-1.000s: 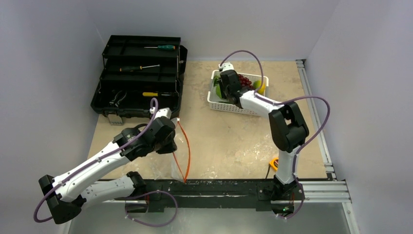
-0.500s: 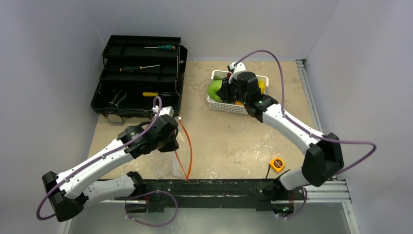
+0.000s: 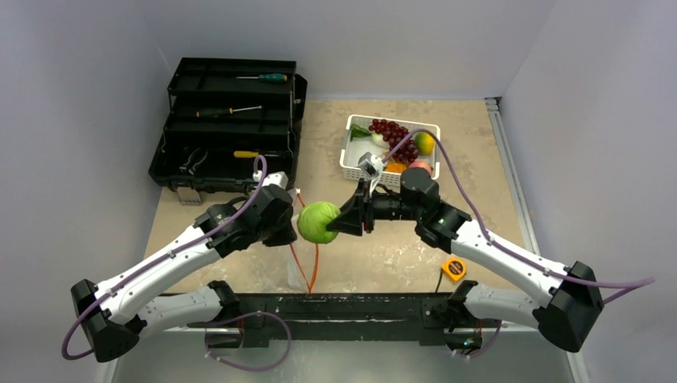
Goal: Place the food in the zip-top bag and seal the zipper
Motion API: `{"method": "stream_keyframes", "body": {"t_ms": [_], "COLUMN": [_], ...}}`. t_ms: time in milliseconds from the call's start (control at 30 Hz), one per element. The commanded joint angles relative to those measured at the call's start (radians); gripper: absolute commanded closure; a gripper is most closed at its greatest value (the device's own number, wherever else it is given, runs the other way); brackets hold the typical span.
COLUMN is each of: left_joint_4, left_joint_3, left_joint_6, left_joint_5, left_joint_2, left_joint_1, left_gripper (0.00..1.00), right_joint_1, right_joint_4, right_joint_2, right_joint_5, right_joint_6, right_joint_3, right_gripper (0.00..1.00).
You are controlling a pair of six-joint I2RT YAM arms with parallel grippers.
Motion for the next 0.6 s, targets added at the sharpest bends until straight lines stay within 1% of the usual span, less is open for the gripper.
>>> {"method": "stream_keyframes", "body": {"t_ms": [0, 133, 200, 567], "left_joint_4": [0.048, 0.047, 0.046, 0.056], "left_joint_3": [0.024, 0.024, 0.025, 0.01], "left_joint_6": [0.018, 0.019, 0.019, 0.02], "left_joint_5": [0.026, 0.031, 0.033, 0.04], "left_joint_2": [-0.009, -0.014, -0.021, -0.068], "left_joint_1": [0.007, 0.007, 0.007, 0.008], "left_gripper": [1.0, 1.0, 1.0, 1.0], "right_joint_1": [0.044, 0.08, 0.084, 0.139], "right_joint_4": [0.233, 0.311, 0.297, 0.031], "right_joint_2": [0.006, 0.038, 0.062, 0.084], "right_joint_5": [-0.131, -0.128, -0.099, 0.159], "right_joint_6": [0.107, 0.133, 0.131, -0.034], "right_joint_3": [-0.032, -0.05, -0.054, -0.028], "right_gripper": [1.0, 1.0, 1.0, 1.0]}}
